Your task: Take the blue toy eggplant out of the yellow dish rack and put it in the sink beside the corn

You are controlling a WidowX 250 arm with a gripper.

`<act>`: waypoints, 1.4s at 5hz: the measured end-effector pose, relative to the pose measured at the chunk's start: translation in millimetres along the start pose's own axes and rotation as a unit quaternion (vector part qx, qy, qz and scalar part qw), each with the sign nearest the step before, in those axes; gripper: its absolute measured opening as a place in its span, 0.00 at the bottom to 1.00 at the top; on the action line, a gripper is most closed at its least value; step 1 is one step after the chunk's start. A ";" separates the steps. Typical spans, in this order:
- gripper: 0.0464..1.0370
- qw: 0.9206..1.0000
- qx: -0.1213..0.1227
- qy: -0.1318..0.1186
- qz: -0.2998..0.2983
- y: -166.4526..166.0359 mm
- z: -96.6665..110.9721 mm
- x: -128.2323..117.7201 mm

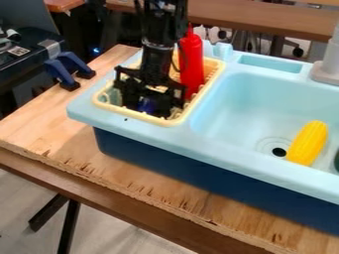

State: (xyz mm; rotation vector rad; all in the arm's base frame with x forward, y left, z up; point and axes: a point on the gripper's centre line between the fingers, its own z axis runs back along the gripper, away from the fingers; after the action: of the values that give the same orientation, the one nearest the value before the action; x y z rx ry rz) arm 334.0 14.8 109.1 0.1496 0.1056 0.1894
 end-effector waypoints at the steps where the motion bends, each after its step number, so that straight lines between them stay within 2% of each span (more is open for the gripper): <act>1: 0.64 0.999 0.009 -0.051 0.016 11.8 40.8 -9.8; 2: 0.64 0.997 0.018 -0.077 0.020 22.6 75.3 -21.0; 3: 0.64 0.995 0.020 -0.093 -0.005 8.6 123.9 -29.0; 4: 0.64 0.993 -0.002 -0.099 -0.063 -22.1 139.9 -39.0; 5: 0.64 0.985 -0.003 -0.115 -0.129 -51.2 138.2 -39.4; 6: 0.64 0.972 0.004 -0.130 -0.197 -84.9 114.5 -32.7; 7: 0.64 0.967 -0.001 -0.117 -0.226 -107.4 75.6 -18.3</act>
State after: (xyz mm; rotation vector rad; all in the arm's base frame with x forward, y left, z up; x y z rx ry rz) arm 344.3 -103.5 168.1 0.1421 -0.0977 -0.2849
